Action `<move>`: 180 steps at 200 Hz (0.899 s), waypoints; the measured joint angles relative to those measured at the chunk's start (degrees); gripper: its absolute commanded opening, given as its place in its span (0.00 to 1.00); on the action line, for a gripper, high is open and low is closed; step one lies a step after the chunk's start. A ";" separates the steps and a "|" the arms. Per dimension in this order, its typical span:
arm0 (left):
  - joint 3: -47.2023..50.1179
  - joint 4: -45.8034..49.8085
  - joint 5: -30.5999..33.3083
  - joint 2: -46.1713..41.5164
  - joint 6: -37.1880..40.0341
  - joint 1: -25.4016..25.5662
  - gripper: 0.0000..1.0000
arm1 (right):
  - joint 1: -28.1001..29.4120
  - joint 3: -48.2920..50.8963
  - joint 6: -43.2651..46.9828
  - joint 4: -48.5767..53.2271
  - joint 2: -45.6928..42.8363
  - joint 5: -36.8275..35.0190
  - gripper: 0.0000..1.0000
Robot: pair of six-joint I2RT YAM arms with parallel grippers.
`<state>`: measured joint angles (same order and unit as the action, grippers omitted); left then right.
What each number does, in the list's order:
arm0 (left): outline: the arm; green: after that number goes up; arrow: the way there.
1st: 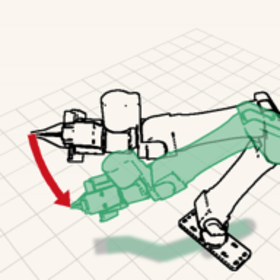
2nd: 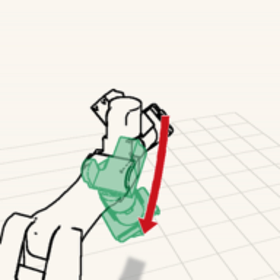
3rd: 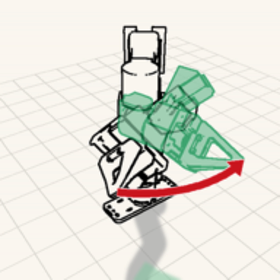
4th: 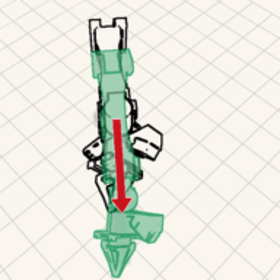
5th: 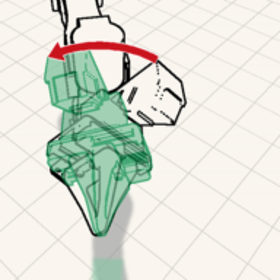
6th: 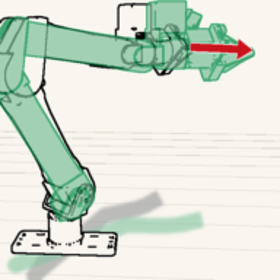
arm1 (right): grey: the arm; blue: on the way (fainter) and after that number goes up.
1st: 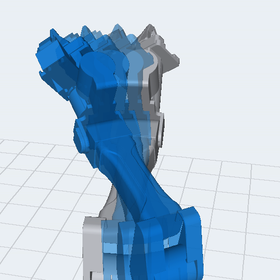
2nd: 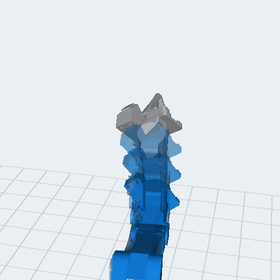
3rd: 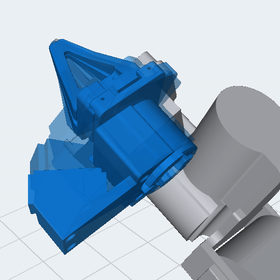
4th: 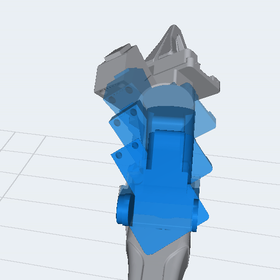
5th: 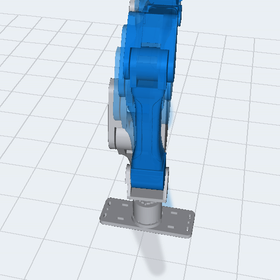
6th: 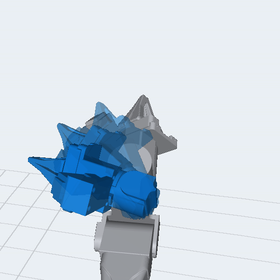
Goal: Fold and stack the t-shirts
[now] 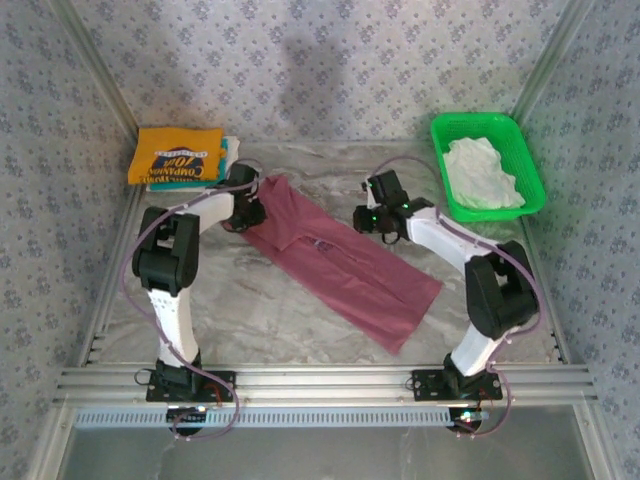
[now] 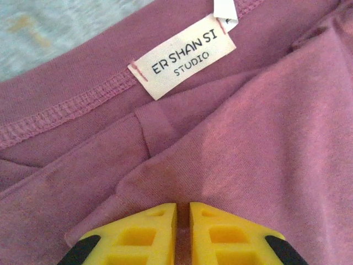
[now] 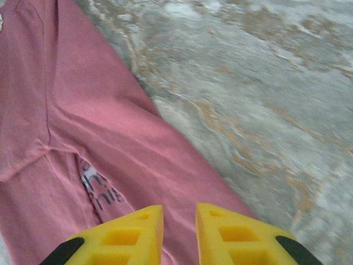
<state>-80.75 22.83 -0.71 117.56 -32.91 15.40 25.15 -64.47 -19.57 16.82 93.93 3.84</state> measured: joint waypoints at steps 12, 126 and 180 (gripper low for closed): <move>-3.06 -0.37 -1.20 2.16 0.02 0.00 0.14 | -1.18 4.42 -0.66 -1.95 -3.02 -0.48 0.25; -52.41 11.34 -7.19 30.58 2.86 0.52 0.13 | -1.86 20.63 -5.11 -9.97 -14.95 -2.03 0.26; -23.58 5.51 -4.37 8.02 2.25 2.71 0.02 | -1.20 13.03 1.81 -5.84 -5.03 0.24 0.00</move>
<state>-104.33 28.34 -5.08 125.58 -30.65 18.11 23.94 -51.44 -17.76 10.98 88.90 4.08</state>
